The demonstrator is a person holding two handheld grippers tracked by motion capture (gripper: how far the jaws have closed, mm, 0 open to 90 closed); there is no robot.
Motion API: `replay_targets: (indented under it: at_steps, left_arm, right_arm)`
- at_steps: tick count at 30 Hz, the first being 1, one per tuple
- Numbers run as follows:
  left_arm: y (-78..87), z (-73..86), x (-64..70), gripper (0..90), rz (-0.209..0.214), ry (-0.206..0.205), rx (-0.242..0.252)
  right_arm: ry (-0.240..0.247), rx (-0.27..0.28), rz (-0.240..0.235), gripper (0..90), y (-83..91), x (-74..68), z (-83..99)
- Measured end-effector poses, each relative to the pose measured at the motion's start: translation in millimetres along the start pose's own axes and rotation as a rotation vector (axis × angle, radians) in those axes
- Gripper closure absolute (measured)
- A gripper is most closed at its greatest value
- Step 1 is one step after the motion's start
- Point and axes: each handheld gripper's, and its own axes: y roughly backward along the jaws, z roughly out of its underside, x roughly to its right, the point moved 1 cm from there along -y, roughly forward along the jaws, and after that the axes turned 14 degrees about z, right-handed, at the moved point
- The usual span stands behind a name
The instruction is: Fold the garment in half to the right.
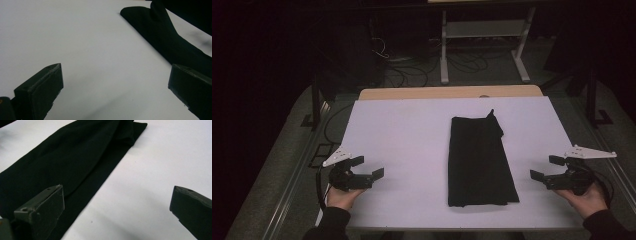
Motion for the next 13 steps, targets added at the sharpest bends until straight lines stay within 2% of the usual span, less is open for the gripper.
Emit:
replay_targets:
  at_steps: [3,6,13]
  left_arm:
    - [3.9,3.5,-1.7,0.0,-0.002,0.005,0.009]
    - [7.3,7.6,-3.9,0.0,-0.009,0.010,0.012]
    - [14.9,10.9,-4.3,0.0,-0.021,0.006,0.041]
  right_arm:
    - [0.005,0.012,0.001,0.0,1.1,-0.7,6.0]
    - [0.020,-0.002,0.006,0.0,1.3,-2.8,11.5]
    - [0.008,0.023,0.014,0.0,6.2,-2.3,14.0]
